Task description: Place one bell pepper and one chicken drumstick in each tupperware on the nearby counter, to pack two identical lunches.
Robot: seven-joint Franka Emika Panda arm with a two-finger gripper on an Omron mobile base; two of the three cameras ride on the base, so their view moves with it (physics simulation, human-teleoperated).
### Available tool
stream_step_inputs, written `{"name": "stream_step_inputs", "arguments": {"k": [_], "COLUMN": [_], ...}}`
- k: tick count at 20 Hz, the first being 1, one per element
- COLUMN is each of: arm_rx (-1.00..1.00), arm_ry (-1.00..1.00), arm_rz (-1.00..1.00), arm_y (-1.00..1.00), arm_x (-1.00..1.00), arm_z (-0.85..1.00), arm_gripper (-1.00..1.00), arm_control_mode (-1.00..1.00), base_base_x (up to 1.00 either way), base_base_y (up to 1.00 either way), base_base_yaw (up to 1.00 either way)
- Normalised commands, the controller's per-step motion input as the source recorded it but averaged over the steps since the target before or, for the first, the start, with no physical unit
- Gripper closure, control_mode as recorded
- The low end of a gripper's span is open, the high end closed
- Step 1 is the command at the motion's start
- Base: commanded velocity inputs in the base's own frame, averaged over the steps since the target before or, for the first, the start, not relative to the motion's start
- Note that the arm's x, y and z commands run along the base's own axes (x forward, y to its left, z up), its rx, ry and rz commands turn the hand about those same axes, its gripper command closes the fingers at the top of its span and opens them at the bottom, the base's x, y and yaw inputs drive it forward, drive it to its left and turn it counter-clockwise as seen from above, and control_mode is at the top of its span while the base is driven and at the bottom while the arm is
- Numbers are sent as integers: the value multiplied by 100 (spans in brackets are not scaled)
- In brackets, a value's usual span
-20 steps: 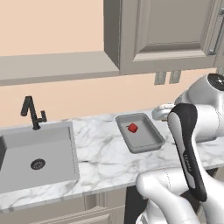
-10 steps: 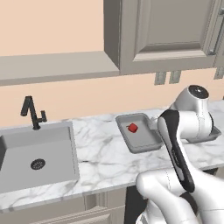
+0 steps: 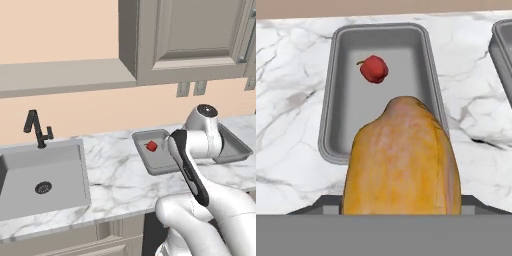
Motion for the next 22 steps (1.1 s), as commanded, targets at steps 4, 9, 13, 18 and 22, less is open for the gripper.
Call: {"name": "stream_step_inputs", "arguments": {"k": [4,9,13,18,22], "arm_rx": [-2,-2,-2,-2,-1], "arm_ry": [3,3,3,3,3], "arm_rz": [0,0,0,0,0], "arm_y": [0,0,0,0,0], "arm_x": [45,43,43,42,42], "arm_z": [-44,-41,-39,-37,-36], "arm_gripper": [100,100,100,100,100], "arm_control_mode": [-100,-100,-100,-100,-100], "base_base_x": [0,0,0,0,0], "base_base_y": [0,0,0,0,0], "base_base_yaw": [0,0,0,0,0]}}
